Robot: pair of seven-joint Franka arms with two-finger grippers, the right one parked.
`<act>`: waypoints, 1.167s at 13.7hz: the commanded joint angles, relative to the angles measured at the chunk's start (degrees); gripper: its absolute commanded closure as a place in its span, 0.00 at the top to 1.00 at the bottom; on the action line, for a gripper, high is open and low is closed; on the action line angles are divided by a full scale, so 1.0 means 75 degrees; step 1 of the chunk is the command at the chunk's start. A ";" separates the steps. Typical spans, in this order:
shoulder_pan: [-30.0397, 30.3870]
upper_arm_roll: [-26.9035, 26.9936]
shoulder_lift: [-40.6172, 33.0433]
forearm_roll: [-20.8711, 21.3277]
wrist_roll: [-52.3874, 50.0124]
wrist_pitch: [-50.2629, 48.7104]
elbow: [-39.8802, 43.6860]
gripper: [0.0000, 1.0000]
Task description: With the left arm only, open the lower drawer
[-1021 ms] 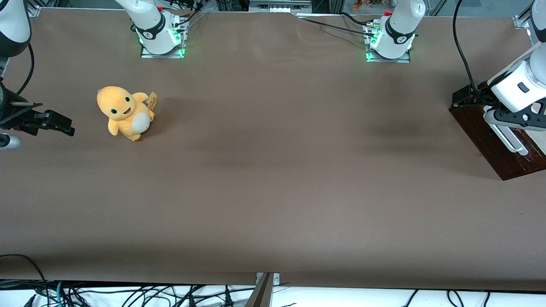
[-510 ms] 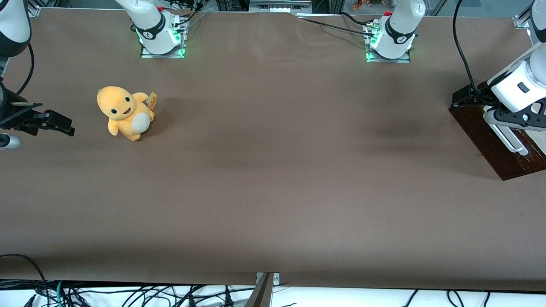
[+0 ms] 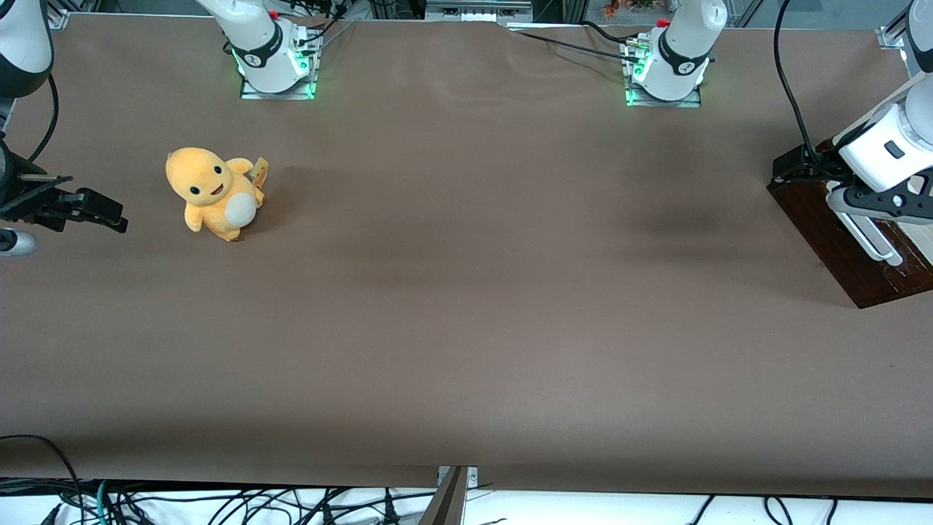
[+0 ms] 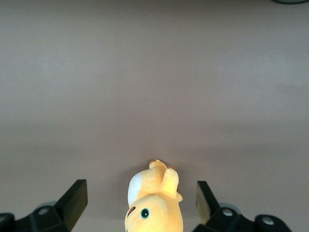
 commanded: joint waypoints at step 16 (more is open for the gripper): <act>-0.0527 -0.0012 0.3250 0.3922 -0.3613 -0.0968 0.0132 1.00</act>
